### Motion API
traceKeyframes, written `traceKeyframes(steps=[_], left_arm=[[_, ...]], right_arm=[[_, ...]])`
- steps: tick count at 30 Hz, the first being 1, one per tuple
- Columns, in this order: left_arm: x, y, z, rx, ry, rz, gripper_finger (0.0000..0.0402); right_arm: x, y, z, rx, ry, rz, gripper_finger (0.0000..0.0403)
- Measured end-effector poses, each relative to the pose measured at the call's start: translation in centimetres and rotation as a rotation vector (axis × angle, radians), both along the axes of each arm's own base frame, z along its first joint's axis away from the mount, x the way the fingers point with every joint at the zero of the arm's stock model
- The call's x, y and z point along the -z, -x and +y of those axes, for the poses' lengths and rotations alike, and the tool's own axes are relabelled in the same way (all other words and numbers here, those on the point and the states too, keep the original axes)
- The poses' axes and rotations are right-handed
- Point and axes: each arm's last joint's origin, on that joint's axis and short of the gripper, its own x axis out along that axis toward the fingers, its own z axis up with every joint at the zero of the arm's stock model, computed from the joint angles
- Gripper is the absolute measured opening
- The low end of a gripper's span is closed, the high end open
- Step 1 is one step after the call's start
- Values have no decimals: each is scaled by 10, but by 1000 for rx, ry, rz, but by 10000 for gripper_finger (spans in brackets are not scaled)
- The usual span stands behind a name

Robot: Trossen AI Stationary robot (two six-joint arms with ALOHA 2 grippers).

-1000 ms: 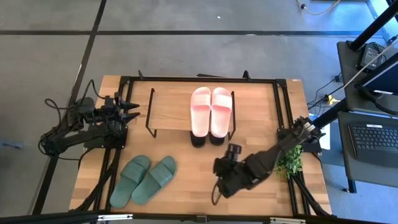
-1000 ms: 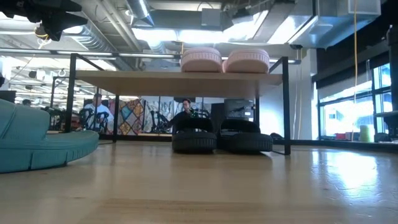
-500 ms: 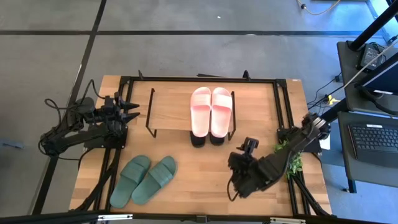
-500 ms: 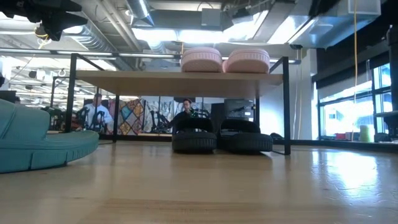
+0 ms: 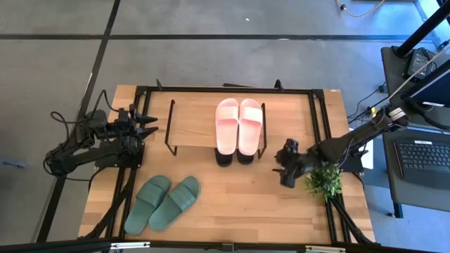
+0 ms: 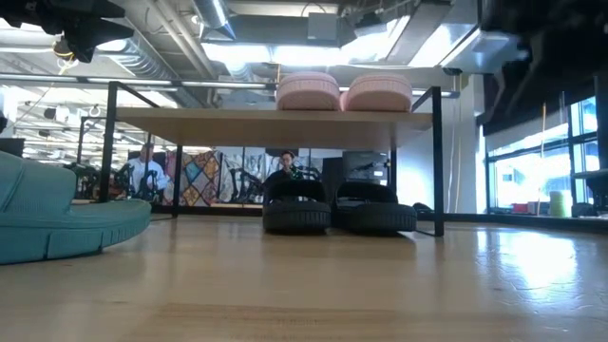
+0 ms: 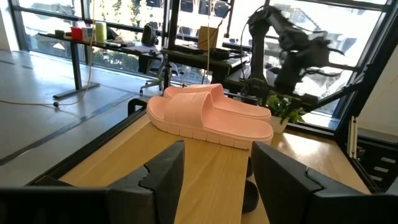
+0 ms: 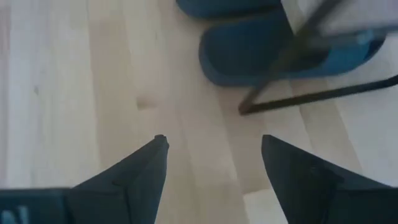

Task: Pick and place slides into the shelf
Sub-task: Put the right green slide under the shelf

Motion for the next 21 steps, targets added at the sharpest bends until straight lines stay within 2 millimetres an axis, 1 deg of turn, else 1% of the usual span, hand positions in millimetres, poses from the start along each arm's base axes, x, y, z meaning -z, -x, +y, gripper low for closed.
traceKeyframes(steps=[3,5,9,13,17,21], left_arm=[[0,0,0,0,0,0,179],[0,0,0,0,0,0,179],[0,0,0,-1,0,0,179],[-1,0,0,0,-2,-5,179],[-2,0,0,0,-11,-17,179],[-2,0,0,0,-12,-20,179]], right_arm=[[15,16,-19,-22,-23,-19,259],[24,24,-27,-29,-39,-48,259],[40,31,-37,-63,-51,-187,259],[53,34,-42,-109,-6,-282,259],[58,36,-45,-115,29,-288,259],[53,32,-45,-79,13,-358,259]])
